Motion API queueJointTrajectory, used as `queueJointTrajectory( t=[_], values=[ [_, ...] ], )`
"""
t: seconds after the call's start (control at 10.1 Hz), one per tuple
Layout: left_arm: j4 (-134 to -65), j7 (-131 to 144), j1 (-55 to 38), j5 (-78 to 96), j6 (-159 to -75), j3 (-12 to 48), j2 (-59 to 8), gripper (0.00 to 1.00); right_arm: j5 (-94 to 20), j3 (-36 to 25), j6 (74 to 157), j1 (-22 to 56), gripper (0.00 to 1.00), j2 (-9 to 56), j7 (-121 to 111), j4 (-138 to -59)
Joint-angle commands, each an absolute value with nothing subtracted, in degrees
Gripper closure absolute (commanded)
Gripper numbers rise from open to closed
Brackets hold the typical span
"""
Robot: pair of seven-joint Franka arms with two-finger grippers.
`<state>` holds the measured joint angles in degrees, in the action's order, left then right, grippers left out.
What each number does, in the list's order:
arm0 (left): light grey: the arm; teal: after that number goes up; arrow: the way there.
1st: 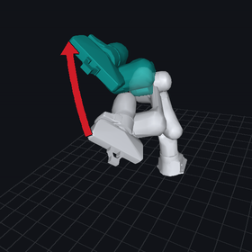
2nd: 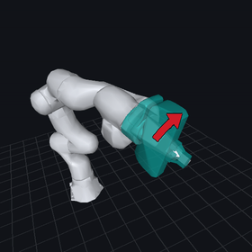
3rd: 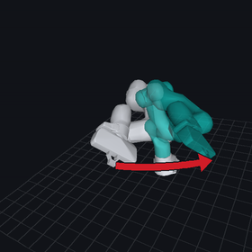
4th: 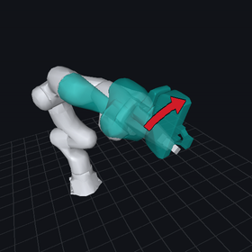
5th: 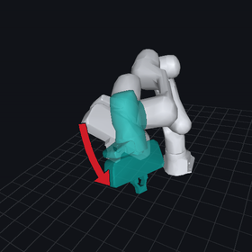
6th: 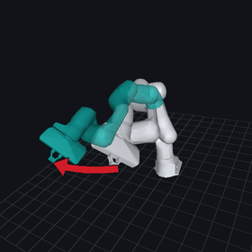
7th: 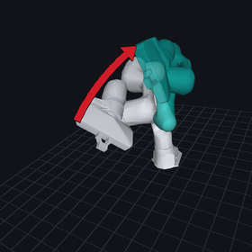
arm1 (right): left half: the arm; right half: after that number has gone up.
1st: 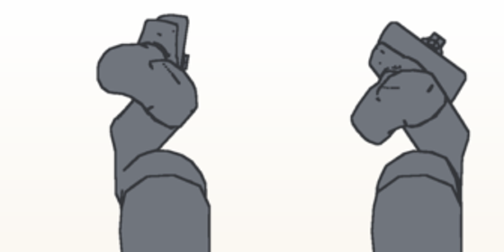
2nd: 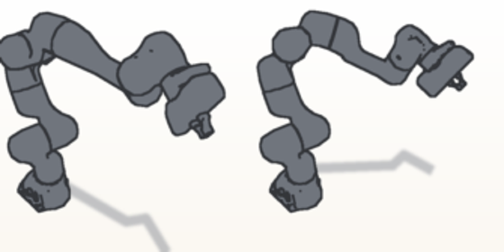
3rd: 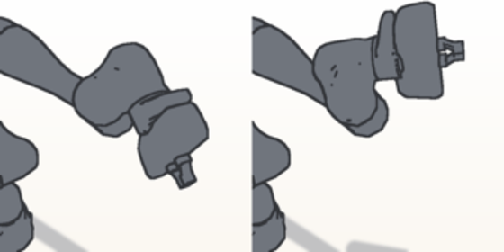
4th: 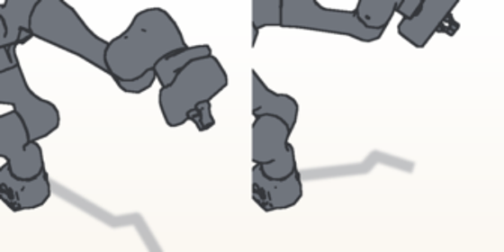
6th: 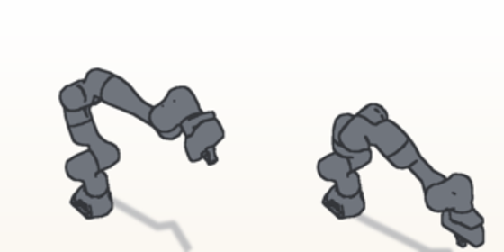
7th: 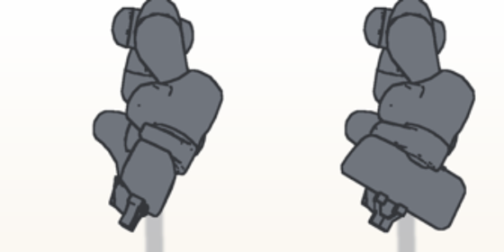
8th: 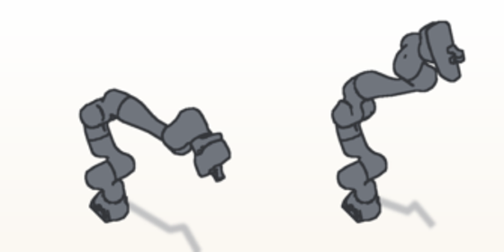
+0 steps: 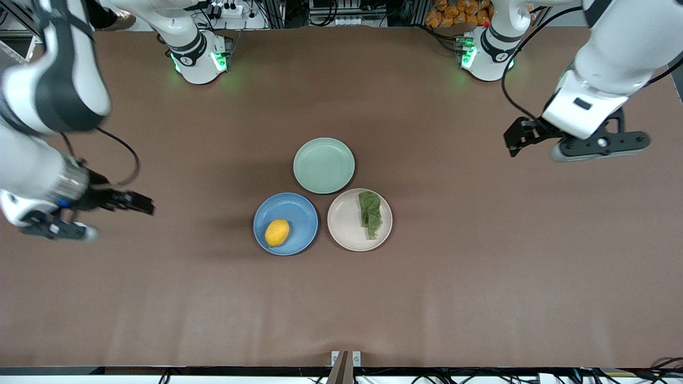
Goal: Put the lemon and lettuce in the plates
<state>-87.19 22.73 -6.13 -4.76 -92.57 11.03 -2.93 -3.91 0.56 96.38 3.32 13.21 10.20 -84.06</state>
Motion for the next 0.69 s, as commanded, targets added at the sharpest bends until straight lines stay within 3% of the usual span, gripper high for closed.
queueJointTrajectory(
  t=[0.0, 0.59],
  values=[
    [-88.94, 21.01, -2.91, -3.6, -91.32, 11.34, -0.1, 0.0, -1.94, 0.79, 90.81, 3.34, 0.0, 4.6, 9.84, -85.87],
    [-88.94, 17.49, -2.81, -2.46, -92.63, 8.7, -0.09, 0.0, 1.5, 1.67, 84.3, 3.69, 0.0, 1.32, 10.01, -82.09]
  ],
)
